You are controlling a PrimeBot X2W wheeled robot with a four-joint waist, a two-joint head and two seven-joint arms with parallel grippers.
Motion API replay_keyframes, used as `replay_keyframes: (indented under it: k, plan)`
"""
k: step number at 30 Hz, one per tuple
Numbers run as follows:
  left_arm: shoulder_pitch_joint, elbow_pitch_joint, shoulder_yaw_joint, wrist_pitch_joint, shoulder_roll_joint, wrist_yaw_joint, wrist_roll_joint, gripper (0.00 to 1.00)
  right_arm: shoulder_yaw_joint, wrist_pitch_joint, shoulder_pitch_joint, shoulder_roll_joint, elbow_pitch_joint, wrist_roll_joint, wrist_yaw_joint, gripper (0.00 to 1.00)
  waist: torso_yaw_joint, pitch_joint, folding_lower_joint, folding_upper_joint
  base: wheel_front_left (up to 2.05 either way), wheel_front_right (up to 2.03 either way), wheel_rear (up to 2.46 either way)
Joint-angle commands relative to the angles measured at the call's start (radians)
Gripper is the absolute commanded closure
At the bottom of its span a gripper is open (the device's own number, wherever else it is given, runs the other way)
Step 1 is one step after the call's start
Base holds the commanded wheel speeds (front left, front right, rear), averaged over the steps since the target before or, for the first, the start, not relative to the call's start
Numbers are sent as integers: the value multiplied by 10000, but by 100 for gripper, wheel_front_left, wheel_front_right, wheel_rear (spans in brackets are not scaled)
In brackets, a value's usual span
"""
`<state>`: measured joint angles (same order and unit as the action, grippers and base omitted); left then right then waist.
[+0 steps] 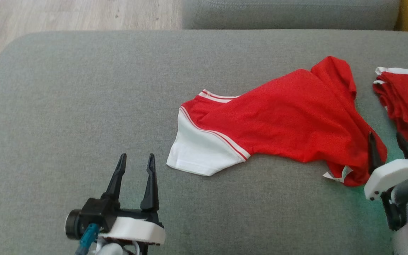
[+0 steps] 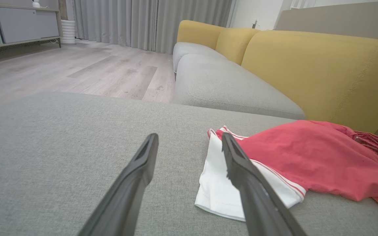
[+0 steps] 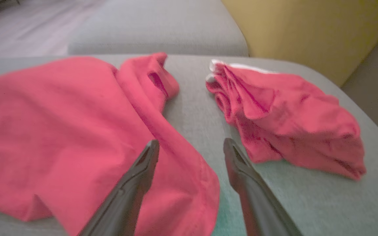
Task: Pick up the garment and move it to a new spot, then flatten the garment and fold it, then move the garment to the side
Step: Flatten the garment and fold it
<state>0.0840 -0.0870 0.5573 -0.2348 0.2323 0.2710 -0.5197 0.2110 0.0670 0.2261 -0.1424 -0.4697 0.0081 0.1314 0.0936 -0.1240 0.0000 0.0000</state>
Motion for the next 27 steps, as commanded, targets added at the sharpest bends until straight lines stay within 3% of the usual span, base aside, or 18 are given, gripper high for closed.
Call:
replay_keyframes:
  k: [1,10,19,27]
  plan:
    - [328,245,-301,-131,40,-53,-83,0,-243,-197,-84,28,718,-74,-7,0,-48,127,0,0,0,0,0]
    - [75,91,-316,-186,19,-139,-170,0,-1055,-193,-1433,704,3311,-168,-7,0,-241,738,0,0,0,0,0]
    - [-311,-157,-205,-219,-34,-290,-235,0,-1713,-183,-2742,911,4384,130,-7,0,-327,1279,0,0,0,0,0]
    - [-516,-272,-184,-241,-66,-380,-242,0,-1917,-285,-3235,919,4548,717,-7,0,-360,1455,0,0,0,0,0]
